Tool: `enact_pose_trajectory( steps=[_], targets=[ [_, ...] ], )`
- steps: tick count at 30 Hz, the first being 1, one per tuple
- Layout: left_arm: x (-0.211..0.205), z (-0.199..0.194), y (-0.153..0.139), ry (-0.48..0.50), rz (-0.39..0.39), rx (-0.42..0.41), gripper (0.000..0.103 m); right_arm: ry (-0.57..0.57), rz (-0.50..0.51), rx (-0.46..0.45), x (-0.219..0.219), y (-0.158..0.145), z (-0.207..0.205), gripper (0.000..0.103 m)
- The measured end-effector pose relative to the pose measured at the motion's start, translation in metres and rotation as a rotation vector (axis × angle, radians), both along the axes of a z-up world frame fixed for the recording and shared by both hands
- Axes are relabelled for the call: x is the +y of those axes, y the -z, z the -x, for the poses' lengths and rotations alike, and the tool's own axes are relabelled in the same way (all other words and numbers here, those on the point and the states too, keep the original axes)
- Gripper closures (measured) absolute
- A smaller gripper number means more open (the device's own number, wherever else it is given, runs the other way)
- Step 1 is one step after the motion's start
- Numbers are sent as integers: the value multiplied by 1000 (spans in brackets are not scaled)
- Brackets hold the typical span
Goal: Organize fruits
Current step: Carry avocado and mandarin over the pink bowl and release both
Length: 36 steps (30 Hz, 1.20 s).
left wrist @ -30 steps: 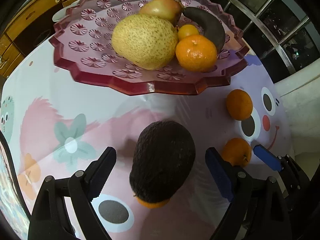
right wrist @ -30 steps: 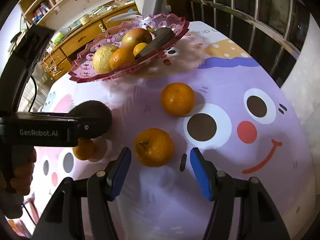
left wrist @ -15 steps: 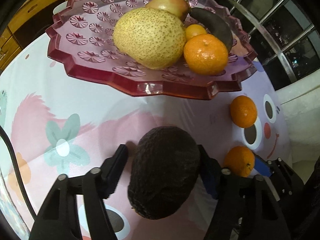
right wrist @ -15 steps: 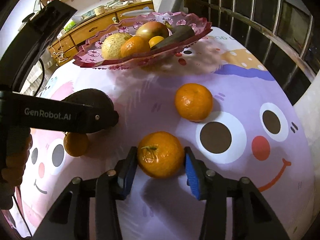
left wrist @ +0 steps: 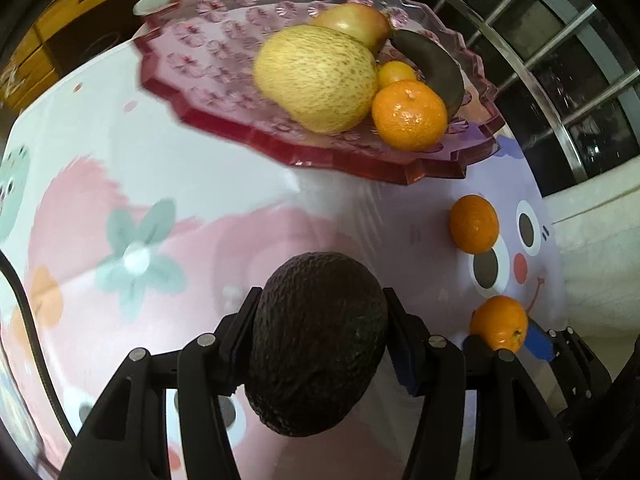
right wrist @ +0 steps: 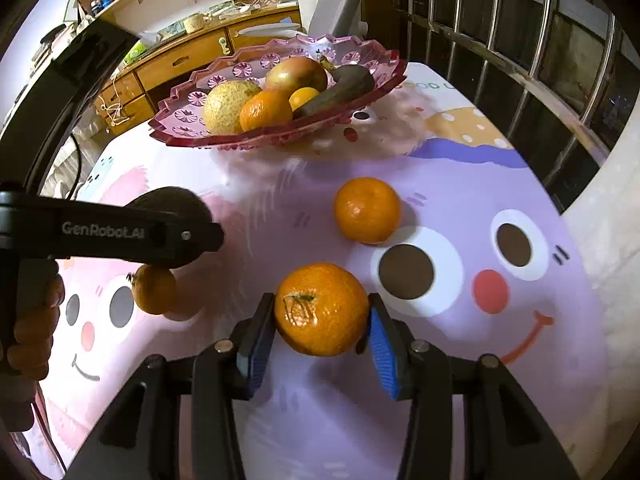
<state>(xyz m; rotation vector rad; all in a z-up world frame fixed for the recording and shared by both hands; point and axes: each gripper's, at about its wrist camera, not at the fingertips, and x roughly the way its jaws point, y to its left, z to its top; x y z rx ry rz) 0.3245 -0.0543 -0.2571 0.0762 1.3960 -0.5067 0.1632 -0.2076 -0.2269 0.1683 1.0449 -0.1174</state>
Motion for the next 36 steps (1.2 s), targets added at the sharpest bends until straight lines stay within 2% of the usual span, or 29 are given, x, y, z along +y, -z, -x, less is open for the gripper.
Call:
enact_pose_trajectory(
  steps=[7,15,23,36],
  targets=[
    [24,5,-26,-84,-7,26,47,-38,13,18,-14,-38,4,58],
    [40,-3,-59,-221,-19,23,47,-136,-7,37,-31,-83,-24,58],
    [47,-21,-95,-355,-1,-22,47,-207,-19,18,-50,-116,-79,58],
    [39,-71,-103,-476,38,-72,47,-268,-28,-54,-77,-129,-178,58]
  ],
)
